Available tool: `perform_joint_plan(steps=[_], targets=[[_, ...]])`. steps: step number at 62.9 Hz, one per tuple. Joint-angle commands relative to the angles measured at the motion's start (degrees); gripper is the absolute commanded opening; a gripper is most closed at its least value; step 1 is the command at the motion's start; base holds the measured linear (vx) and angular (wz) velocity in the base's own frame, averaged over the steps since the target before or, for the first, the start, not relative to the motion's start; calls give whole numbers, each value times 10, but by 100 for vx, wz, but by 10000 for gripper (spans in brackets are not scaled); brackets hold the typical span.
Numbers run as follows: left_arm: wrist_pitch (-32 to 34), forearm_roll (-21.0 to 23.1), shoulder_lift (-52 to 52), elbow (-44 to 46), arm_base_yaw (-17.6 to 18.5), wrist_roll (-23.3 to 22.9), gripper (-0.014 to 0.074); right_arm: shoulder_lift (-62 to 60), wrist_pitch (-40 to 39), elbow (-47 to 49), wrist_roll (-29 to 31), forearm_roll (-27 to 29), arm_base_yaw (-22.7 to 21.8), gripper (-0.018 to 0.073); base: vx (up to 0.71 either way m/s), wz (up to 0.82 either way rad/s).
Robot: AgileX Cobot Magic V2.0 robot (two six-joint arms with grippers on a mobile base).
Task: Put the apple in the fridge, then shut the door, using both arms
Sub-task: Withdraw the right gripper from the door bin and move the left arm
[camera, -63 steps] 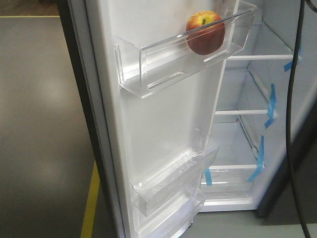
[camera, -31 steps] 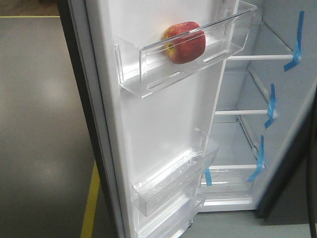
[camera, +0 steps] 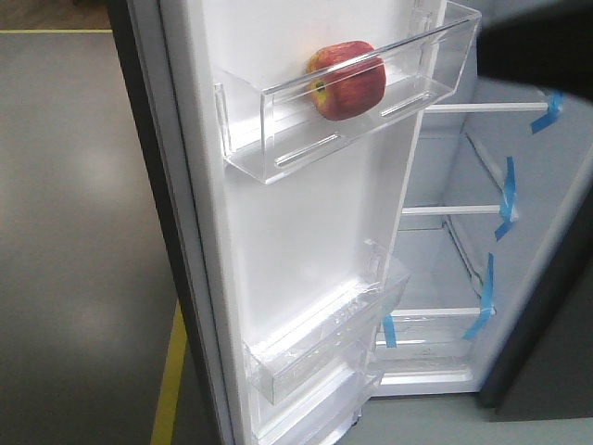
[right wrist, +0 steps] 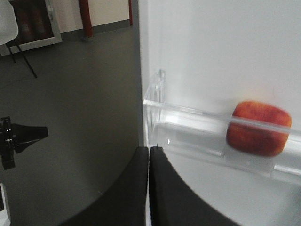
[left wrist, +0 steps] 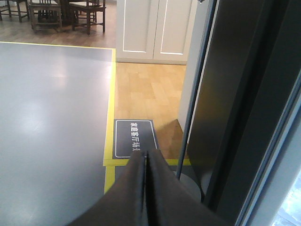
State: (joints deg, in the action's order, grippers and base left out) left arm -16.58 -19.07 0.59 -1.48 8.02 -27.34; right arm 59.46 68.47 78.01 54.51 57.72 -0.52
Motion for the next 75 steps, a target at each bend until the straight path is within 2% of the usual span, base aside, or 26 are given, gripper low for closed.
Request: perform_joint_plan(steps=[1,10,16,29,35,43,57,65,70,75], targets=[[59,-3,3,-12,0,-3,-6,-87,-93,-101,22,25,1,-5,0,0],[116,-1,3,-12,0,-46,-6,-213,-168,-250,7,23,0,-5,0,0],[170,-1,3,-12,0,-83,-6,-273,-185,-324,-20,22,0,-5,0,0],[297,-1,3,-12,0,-81,-6,-393,-186,-436,-81,4,0,-5,0,0],[374,29,3,-12,0,-102,-6,-448,-195,-473,-103,4,0,-5,0,0],[450,119,3,-12,0,-190,-6,-503,-221,-502,-138,-2,0,-5,0,0],[442,244,3,-12,0,-363,-6,-527,-225,-510,-138,0,0,-5,0,0],[453,253,3,-12,0,-474,-6,-527,-225,-510,-138,1,0,-5,0,0],[486,252,3,-12,0,-539,-6,-527,-227,-510,-138,1,0,-5,0,0],[545,248,3,-4,0,-561,-6,-527,-230,-510,-138,2,0,-5,0,0]])
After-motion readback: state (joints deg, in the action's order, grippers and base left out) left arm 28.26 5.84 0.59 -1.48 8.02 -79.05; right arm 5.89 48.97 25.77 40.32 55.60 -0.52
